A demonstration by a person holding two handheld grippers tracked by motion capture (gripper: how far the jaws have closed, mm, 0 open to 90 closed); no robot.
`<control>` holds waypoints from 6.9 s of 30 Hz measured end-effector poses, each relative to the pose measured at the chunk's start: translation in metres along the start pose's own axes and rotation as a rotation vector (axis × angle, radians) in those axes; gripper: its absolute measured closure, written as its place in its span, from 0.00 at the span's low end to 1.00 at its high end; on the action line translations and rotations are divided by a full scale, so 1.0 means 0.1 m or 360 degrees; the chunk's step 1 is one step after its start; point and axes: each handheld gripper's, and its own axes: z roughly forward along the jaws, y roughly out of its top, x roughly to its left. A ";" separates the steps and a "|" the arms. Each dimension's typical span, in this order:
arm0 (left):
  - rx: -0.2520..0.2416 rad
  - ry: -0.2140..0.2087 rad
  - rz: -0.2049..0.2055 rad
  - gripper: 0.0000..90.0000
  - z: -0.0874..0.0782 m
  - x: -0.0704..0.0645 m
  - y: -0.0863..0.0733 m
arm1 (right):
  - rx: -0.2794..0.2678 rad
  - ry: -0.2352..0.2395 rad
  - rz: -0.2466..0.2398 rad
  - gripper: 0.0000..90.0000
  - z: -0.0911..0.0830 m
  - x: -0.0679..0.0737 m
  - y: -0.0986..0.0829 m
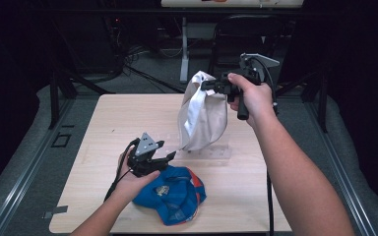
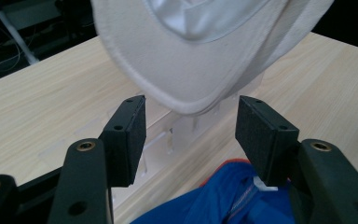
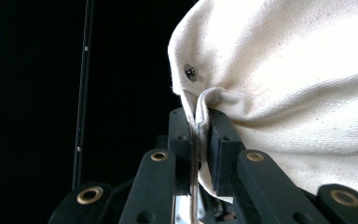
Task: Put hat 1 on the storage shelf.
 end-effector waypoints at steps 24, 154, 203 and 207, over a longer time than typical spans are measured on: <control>0.0047 0.0008 -0.0045 0.86 0.03 0.18 0.00 | 0.0076 0.0025 -0.0059 0.91 0.33 0.15 -0.11; 0.0040 0.0162 -0.0648 0.62 -0.41 0.69 -1.06 | 0.0168 -0.0623 -0.0448 0.73 0.31 -1.09 -0.99; 0.0094 0.0094 -0.0572 0.58 -0.31 0.63 -1.11 | 0.0328 -0.1011 -0.0724 0.95 0.91 -1.75 -1.52; 0.0115 0.0079 -0.0565 0.58 -0.30 0.62 -1.11 | 0.0340 -0.1052 -0.0718 0.95 0.83 -1.76 -1.38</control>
